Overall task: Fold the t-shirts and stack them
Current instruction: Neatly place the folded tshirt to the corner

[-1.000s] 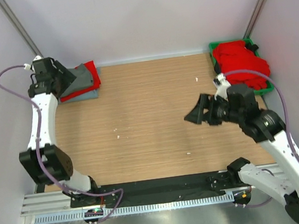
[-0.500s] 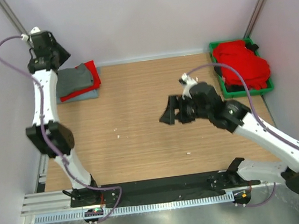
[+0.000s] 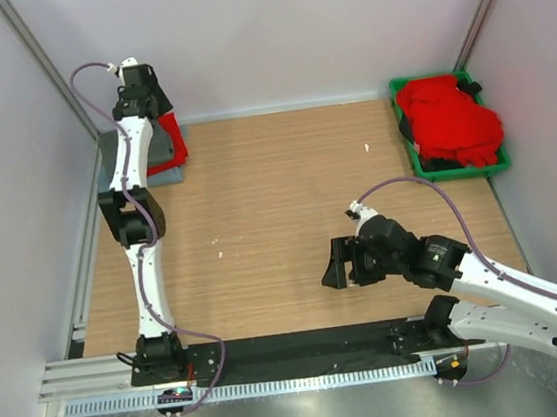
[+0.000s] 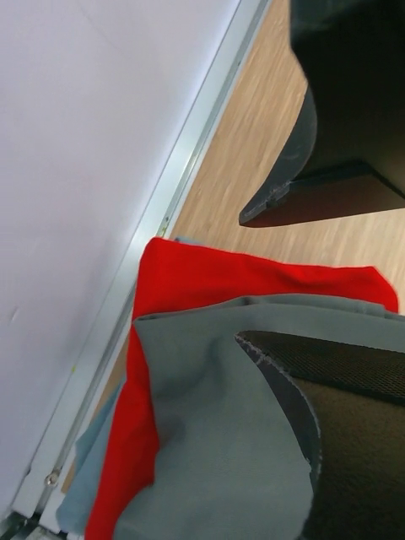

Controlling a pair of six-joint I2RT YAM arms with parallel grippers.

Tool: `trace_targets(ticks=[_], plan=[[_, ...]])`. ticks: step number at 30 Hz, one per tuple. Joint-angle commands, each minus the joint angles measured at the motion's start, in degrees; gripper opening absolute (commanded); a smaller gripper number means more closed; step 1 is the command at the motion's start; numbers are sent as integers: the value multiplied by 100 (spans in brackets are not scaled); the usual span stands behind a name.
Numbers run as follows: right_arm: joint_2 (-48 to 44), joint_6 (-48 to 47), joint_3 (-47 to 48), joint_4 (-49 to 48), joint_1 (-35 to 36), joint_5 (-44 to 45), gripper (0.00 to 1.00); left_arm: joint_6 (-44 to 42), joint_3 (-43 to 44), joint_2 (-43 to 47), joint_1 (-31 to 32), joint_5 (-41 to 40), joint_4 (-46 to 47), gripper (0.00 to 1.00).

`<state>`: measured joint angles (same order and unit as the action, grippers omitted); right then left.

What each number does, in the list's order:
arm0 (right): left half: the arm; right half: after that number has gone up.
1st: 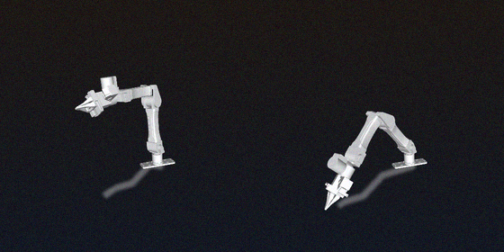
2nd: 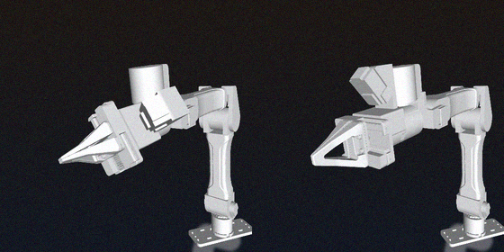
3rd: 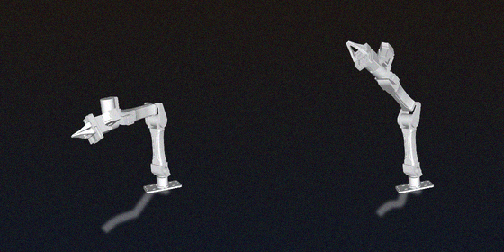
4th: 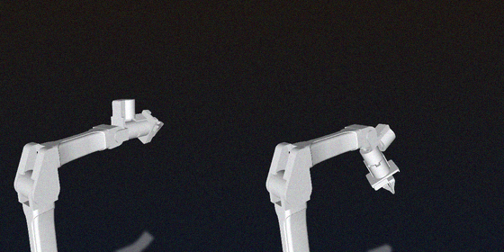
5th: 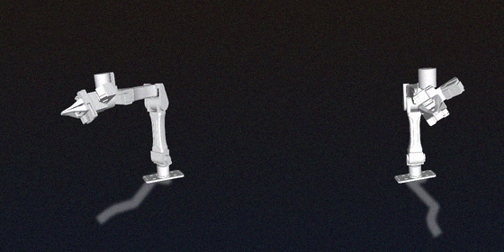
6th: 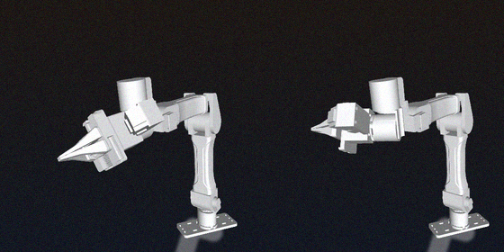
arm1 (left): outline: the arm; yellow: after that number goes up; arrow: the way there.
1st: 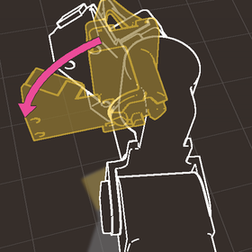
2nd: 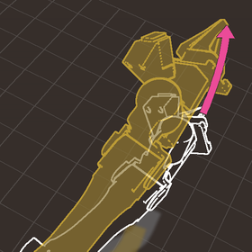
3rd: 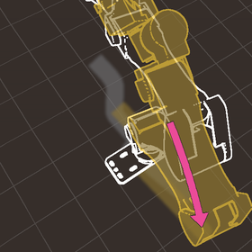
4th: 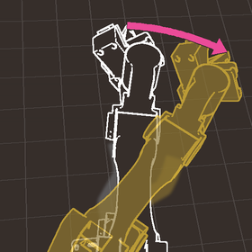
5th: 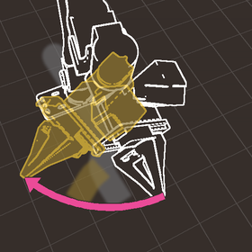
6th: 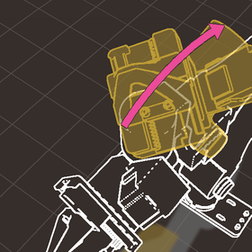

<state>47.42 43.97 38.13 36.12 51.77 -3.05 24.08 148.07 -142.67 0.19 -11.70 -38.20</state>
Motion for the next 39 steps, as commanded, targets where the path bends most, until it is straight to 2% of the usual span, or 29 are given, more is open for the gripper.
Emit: trace_targets(ticks=[1, 7, 12, 22, 24, 25, 26, 29, 30, 32, 33, 36, 39], plan=[[-136, 86, 116, -105, 26, 85, 83, -359, 310, -138, -71, -481, 567, 55], [-224, 95, 142, 44, 35, 182, 83, -623, 389, -524, -71, -745, 787, 56], [-198, 68, 46, 80, 35, 279, 84, -676, 468, -875, -71, -667, 980, 55], [110, -11, -42, -175, 35, 252, 84, -896, 512, -1140, -71, -956, 1156, 48], [171, -54, -51, -210, 26, 252, 84, -974, 521, -1175, -71, -1000, 1156, 42], [197, -72, -60, -237, 26, 252, 84, -1010, 512, -1201, -71, -1018, 1156, 36], [198, -72, -69, -263, 26, 261, 84, -1010, 512, -1219, -71, -1018, 1156, 36], [312, -99, -78, -307, 26, 252, 85, -1028, 504, -1237, -71, -1035, 1174, 23], [338, -107, -95, -316, 26, 243, 85, -1028, 504, -1237, -71, -1044, 1183, 15], [373, -107, -121, -377, 26, 235, 85, -1028, 495, -1202, -71, -1053, 1218, 8], [391, -107, -122, -395, 26, 226, 85, -1028, 512, -1167, -71, -1053, 1235, 0], [426, -107, -130, -448, 26, 226, 85, -1063, 495, -992, -80, -1027, 1262, 0], [435, -116, -157, -474, 26, 226, 85, -1247, 416, -658, 192, -1027, 1454, 0]])
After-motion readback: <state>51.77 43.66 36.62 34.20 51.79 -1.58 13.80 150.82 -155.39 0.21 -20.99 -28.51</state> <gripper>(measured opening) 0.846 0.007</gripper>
